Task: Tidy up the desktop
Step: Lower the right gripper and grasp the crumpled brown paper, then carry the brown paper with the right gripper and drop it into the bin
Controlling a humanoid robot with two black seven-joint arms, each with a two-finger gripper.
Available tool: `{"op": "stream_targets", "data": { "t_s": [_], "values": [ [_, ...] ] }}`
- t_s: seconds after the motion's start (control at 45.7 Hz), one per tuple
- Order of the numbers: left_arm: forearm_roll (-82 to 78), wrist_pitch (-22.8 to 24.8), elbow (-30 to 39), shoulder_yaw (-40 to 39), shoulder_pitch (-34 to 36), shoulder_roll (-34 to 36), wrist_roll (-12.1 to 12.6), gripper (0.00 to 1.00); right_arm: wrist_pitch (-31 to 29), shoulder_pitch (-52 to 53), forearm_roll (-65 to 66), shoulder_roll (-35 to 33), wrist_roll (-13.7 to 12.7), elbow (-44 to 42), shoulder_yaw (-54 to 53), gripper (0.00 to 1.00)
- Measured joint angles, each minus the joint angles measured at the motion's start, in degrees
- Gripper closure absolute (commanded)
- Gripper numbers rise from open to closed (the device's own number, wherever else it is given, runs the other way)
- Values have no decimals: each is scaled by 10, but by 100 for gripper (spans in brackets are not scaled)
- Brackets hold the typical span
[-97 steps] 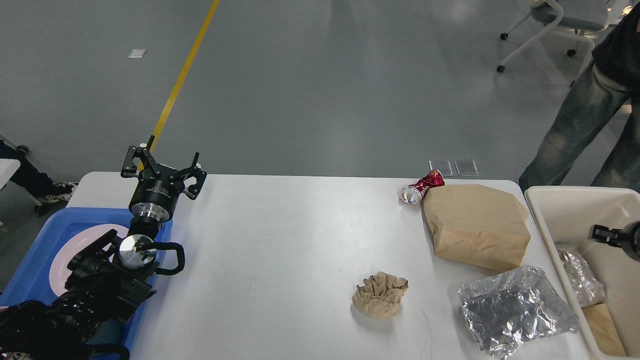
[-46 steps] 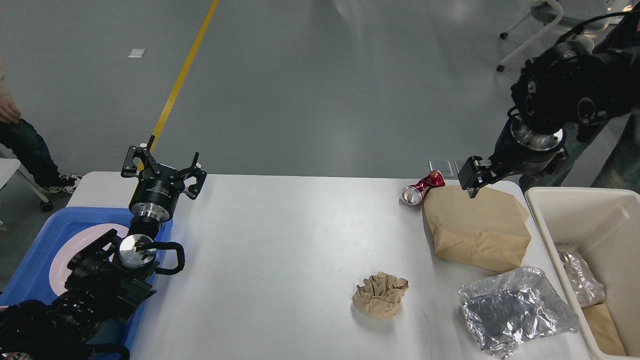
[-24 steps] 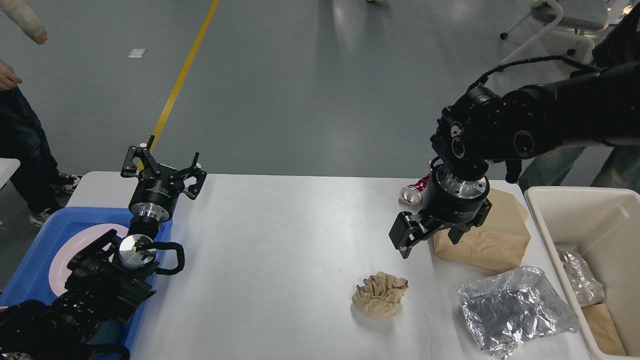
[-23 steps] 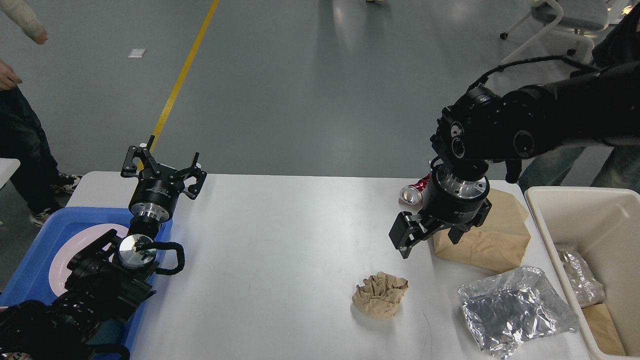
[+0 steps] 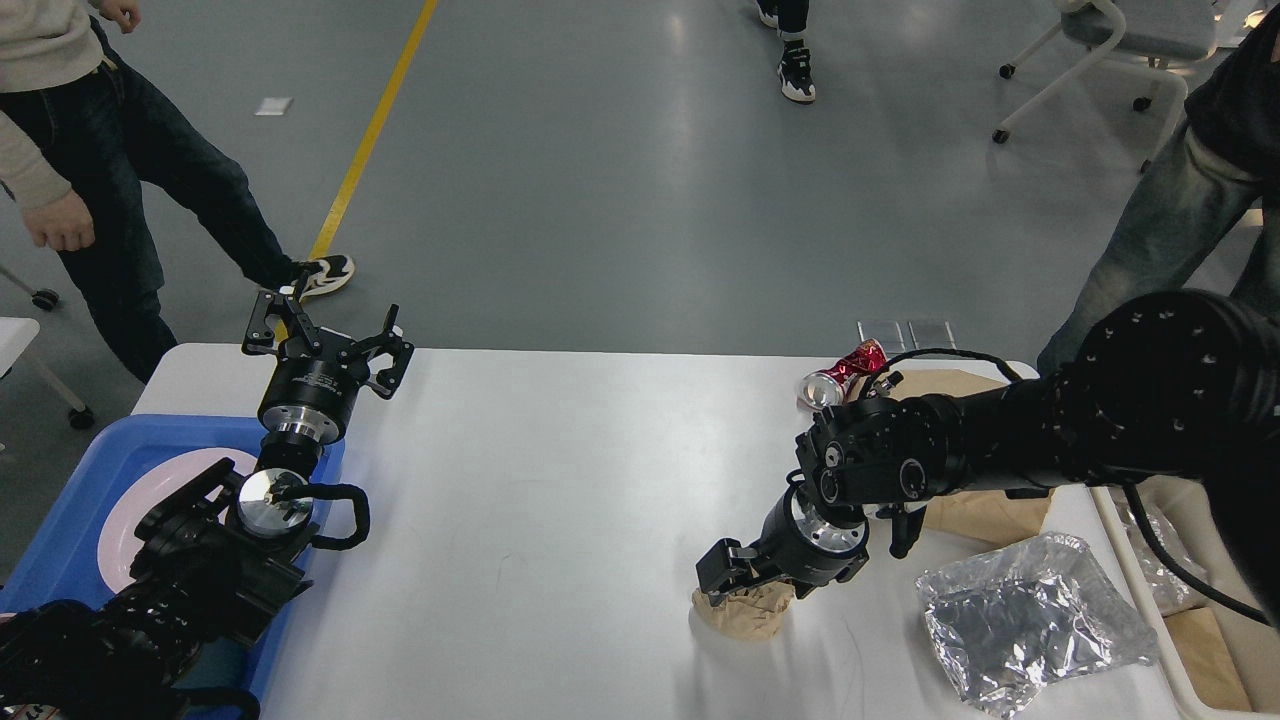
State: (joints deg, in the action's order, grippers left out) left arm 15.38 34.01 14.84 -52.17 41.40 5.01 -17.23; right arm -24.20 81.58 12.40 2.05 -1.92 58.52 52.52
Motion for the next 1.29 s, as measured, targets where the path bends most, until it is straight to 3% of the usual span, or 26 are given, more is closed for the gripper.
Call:
{"op": "stream_targets", "data": {
  "t_s": [0.219, 0.328, 0.438, 0.482, 0.547, 0.569, 0.591, 1.007, 1.292],
  "values": [
    [0, 0, 0, 0, 0, 0, 0, 3, 2, -22, 2, 3, -7, -25, 1, 3],
    [0, 0, 0, 0, 0, 0, 0, 3, 12, -29, 2, 3, -11, -26, 1, 22],
    [0, 0, 0, 0, 0, 0, 0, 4, 19, -31, 3, 3, -16, -25, 1, 33],
    [0, 0, 0, 0, 0, 0, 0, 3, 21, -31, 3, 3, -17, -24, 1, 49],
    [0, 0, 0, 0, 0, 0, 0, 4, 22, -31, 3, 3, -17, -23, 0, 88],
    [0, 0, 0, 0, 0, 0, 0, 3, 21, -31, 3, 3, -17, -22, -1, 97],
    [0, 0, 0, 0, 0, 0, 0, 3, 20, -30, 3, 3, -17, -21, -1, 100],
    [0, 0, 0, 0, 0, 0, 0, 3, -2, -7, 0, -10, -18, 10, -3, 100],
    [0, 0, 0, 0, 0, 0, 0, 3, -22, 142, 0, -155, -17, 121, -29, 100]
  ]
}}
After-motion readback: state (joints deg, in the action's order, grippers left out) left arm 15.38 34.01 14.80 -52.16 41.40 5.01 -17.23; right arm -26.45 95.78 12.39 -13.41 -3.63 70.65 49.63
